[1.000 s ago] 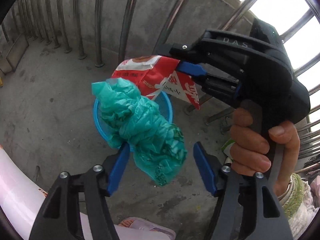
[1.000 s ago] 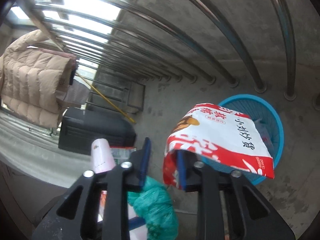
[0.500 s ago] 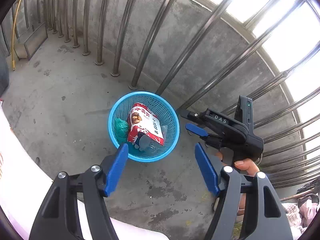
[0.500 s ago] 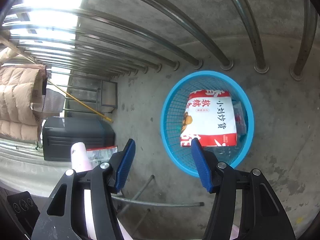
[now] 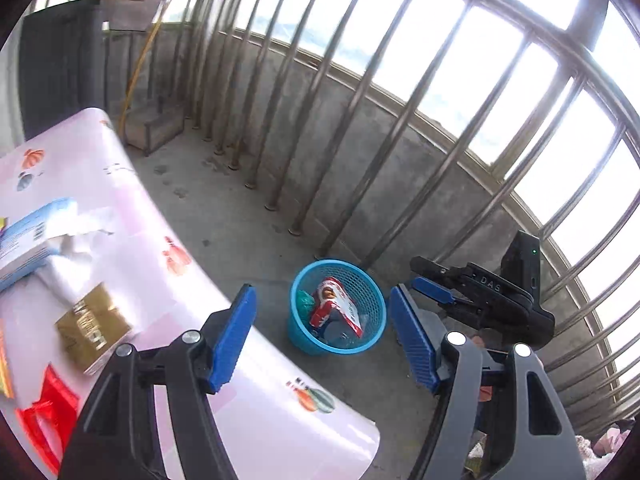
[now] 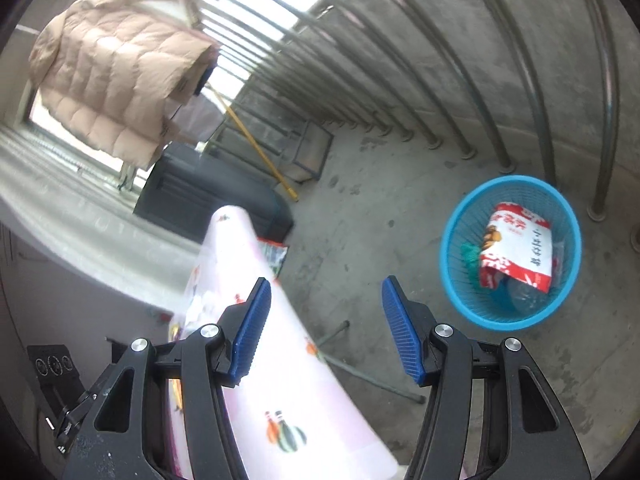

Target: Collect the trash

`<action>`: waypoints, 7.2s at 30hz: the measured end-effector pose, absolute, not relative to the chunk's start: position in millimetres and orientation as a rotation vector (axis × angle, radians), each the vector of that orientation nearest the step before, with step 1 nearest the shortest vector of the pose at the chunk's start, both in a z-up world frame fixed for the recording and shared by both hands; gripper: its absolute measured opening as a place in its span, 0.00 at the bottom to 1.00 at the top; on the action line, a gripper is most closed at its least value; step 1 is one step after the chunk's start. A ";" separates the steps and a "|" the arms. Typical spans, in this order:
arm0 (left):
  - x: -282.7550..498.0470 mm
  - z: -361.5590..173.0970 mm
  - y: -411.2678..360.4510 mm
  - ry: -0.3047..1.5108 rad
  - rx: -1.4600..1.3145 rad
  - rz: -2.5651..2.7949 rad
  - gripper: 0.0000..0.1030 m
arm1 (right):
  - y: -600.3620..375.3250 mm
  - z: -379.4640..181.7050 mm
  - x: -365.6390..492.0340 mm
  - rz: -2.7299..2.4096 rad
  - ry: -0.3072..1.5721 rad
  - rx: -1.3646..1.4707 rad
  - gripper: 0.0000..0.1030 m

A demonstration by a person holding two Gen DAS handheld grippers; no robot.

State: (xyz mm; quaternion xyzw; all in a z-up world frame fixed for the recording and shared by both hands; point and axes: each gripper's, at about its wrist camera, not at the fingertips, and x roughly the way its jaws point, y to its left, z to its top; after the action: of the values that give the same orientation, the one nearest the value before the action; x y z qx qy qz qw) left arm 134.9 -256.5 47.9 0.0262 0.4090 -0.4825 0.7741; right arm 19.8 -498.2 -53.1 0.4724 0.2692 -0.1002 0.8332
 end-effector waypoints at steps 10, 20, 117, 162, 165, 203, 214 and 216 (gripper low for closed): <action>165.0 32.4 -71.8 0.828 -0.166 -0.738 0.65 | -401.8 -21.9 96.0 0.067 0.707 0.836 0.55; 202.0 -28.1 -8.9 0.922 -0.281 -0.575 0.45 | -320.3 -31.9 191.6 0.141 0.864 0.649 0.55; 171.3 -50.7 -0.3 0.918 -0.304 -0.805 0.52 | -295.4 -66.5 164.4 0.293 0.953 0.893 0.00; 136.7 -4.8 -251.0 1.013 0.145 -1.129 0.51 | -506.1 -110.9 -30.0 -0.302 0.571 1.267 0.00; 134.4 -19.1 -295.6 1.078 0.191 -1.157 0.51 | -517.7 -161.7 -41.8 -0.328 0.566 1.480 0.00; 166.5 -132.5 -530.7 1.352 0.264 -1.115 0.76 | -676.1 -293.3 0.9 -0.727 0.677 1.603 0.48; 169.3 -64.6 -473.6 1.238 0.142 -1.212 0.76 | -664.4 -268.4 -12.5 -0.729 0.655 1.474 0.49; 170.3 -47.3 -454.4 1.193 0.114 -1.207 0.76 | -659.2 -256.2 -11.7 -0.716 0.635 1.438 0.49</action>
State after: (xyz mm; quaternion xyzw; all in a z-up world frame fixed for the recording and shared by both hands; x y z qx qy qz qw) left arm 170.3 -454.4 -47.3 0.0504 0.5270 -0.5333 0.6598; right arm -11.7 -659.2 -256.2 0.6329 0.2794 -0.3150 0.6498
